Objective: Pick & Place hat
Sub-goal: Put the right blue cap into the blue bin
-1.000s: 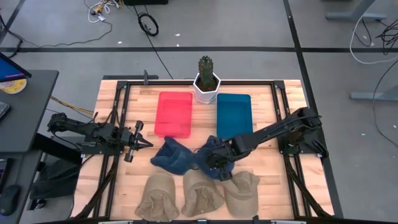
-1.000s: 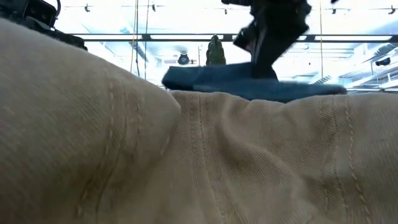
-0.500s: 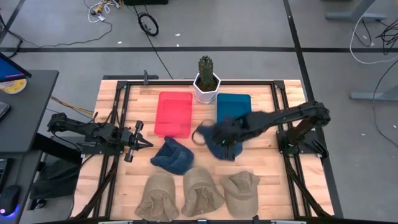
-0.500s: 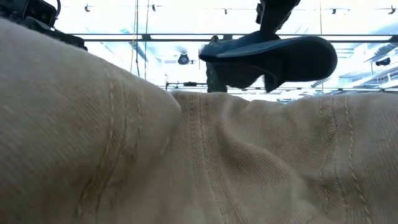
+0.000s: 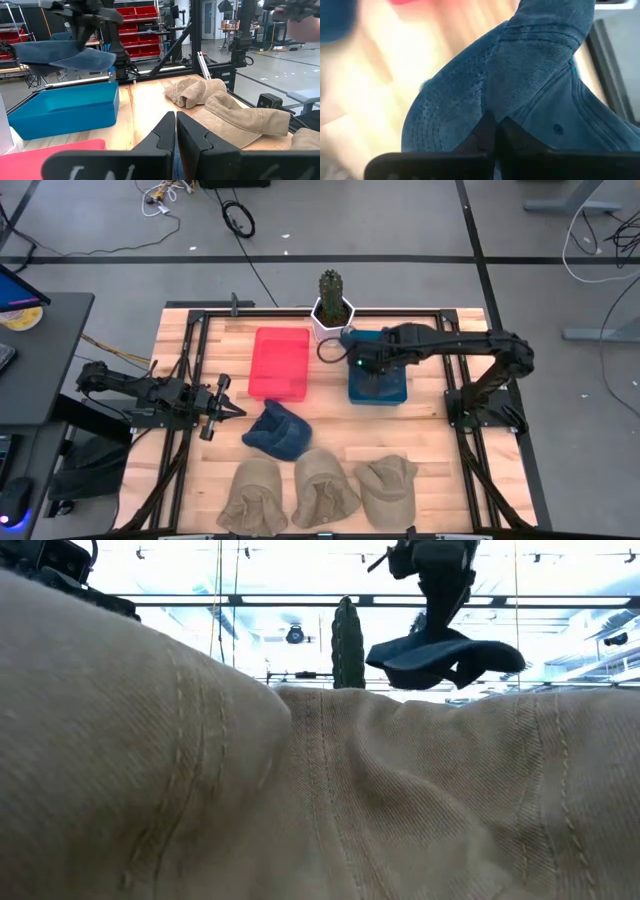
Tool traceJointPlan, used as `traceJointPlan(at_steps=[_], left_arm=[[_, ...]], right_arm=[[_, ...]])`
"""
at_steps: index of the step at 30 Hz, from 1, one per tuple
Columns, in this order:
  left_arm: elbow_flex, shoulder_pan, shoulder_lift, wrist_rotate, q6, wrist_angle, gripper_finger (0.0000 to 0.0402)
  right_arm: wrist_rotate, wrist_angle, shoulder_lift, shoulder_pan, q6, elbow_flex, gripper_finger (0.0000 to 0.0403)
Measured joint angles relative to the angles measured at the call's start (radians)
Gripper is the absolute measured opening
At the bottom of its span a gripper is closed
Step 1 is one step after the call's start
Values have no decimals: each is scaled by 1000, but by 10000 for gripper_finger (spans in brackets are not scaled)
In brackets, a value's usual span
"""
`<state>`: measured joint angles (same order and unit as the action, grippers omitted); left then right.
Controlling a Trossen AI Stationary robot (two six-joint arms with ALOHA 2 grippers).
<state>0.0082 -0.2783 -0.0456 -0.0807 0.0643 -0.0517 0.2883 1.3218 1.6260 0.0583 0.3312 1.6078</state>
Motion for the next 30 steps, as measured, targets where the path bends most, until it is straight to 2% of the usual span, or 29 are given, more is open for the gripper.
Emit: traceJointPlan(at_steps=[4,11,16,21,26,30], left_arm=[[0,0,0,0,0,0,21],[0,0,0,0,0,0,21],[0,0,0,0,0,0,21],[0,0,0,0,0,0,21],[0,0,0,0,0,0,21],[0,0,0,0,0,0,21]], right_arm=[[6,-60,-1,45,-37,-57,2],[-29,-198,-10,117,-65,-235,2],[-96,-331,-26,150,-83,-357,2],[-114,-441,-27,170,-74,-463,2],[-171,-547,-27,187,-69,-539,2],[-185,-555,-27,195,-44,-570,2]])
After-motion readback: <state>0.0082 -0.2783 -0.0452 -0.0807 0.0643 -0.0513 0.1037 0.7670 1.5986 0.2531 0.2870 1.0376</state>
